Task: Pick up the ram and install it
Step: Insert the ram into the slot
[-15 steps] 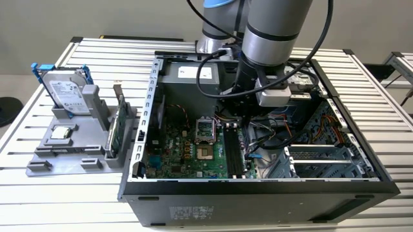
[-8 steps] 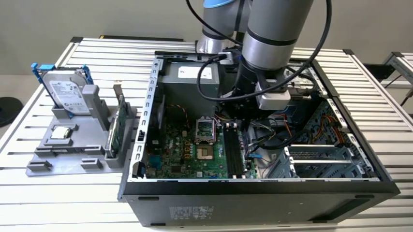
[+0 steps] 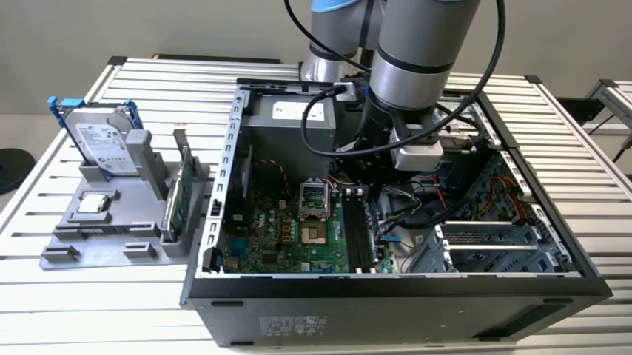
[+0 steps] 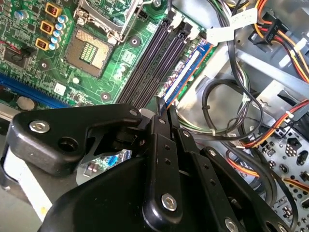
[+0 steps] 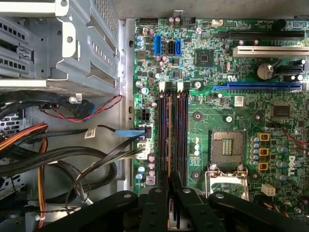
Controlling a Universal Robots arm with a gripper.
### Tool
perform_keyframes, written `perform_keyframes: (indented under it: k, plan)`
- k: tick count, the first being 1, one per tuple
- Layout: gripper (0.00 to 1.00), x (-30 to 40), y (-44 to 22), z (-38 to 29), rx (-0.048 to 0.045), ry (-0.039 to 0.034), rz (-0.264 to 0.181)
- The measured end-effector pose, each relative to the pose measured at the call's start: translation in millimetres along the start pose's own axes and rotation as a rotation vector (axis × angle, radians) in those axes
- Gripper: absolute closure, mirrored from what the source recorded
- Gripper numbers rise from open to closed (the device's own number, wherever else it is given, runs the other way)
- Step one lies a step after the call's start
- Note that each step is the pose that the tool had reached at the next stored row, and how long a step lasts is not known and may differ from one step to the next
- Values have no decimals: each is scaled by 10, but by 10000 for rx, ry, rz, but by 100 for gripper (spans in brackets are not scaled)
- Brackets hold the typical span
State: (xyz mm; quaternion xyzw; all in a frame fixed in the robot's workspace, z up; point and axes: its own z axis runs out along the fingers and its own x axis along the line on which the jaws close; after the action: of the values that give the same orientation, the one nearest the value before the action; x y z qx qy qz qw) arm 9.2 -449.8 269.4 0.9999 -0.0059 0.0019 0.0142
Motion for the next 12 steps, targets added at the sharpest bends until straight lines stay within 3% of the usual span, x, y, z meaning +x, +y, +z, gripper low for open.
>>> perform_keyframes:
  k: [12]
  plan:
    - [100, 5, 14, 43, -12, -6, -1]
